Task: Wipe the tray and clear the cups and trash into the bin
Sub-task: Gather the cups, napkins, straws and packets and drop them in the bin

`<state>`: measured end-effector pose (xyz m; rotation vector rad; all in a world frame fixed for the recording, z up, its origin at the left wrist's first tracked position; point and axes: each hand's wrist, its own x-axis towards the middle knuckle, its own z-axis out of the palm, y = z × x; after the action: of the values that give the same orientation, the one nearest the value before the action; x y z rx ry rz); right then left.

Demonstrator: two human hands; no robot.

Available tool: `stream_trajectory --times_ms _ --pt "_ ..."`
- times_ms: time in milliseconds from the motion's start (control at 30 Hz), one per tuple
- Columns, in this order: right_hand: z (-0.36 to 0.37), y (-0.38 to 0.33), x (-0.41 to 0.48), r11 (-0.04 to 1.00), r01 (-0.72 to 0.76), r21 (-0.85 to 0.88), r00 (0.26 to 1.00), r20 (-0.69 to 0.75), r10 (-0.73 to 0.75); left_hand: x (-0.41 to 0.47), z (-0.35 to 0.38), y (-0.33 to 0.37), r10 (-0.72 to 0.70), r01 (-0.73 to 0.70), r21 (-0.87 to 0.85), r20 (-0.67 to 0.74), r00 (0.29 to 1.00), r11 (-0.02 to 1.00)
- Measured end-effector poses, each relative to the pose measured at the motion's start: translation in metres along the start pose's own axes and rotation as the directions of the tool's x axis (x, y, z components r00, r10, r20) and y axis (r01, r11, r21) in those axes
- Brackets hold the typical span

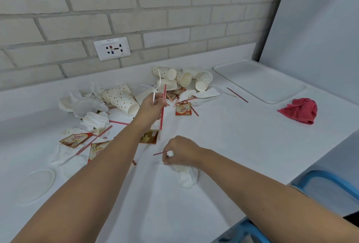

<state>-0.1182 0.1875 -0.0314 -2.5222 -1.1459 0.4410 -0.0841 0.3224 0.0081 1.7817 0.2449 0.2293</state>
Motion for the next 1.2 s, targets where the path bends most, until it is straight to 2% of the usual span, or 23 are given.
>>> stream_trajectory --times_ms 133,233,367,467,600,800,867,967,1033,1100,1200 --pt "0.009 0.007 -0.003 0.987 0.044 -0.157 0.999 0.029 -0.04 -0.004 0.002 0.008 -0.054 0.052 -0.059 -0.022 0.998 0.997" --pt "0.001 0.024 -0.016 0.985 0.032 -0.167 0.999 0.048 -0.024 -0.01 0.007 0.014 -0.085 0.081 -0.107 -0.029 0.996 0.991" --pt "-0.034 0.068 -0.056 0.999 -0.05 -0.002 0.999 -0.014 0.05 -0.023 0.041 0.022 -0.141 0.144 -0.162 0.033 0.989 0.976" --pt "-0.058 0.105 -0.103 0.961 -0.145 0.235 0.968 -0.169 0.187 -0.04 0.093 0.028 -0.14 0.172 -0.207 0.159 0.977 0.963" --pt "-0.072 0.151 -0.177 0.782 -0.263 0.564 0.846 -0.255 0.469 -0.074 0.174 0.039 -0.15 0.243 -0.21 0.378 0.914 0.947" --pt "-0.053 0.209 -0.271 0.54 -0.276 0.796 0.62 -0.282 0.732 -0.136 0.286 0.042 -0.204 0.229 0.047 0.651 0.732 0.972" --pt "-0.035 0.23 -0.299 0.463 -0.294 0.836 0.506 -0.274 0.818 -0.155 0.317 0.036 -0.261 0.232 0.139 0.698 0.666 0.963" --pt "0.002 0.264 -0.329 0.325 -0.399 0.858 0.356 -0.182 0.917 -0.178 0.353 0.014 -0.458 0.323 0.325 0.659 0.596 0.889" --pt "0.028 0.28 -0.341 0.196 -0.47 0.861 0.294 -0.057 0.954 -0.186 0.367 -0.013 -0.594 0.406 0.434 0.595 0.541 0.804" --pt "0.051 0.289 -0.349 0.085 -0.517 0.851 0.269 0.067 0.961 -0.192 0.38 -0.045 -0.687 0.488 0.484 0.542 0.484 0.726" --pt "0.08 0.299 -0.349 0.016 -0.542 0.84 0.256 0.147 0.955 -0.198 0.394 -0.082 -0.76 0.581 0.493 0.471 0.447 0.648"
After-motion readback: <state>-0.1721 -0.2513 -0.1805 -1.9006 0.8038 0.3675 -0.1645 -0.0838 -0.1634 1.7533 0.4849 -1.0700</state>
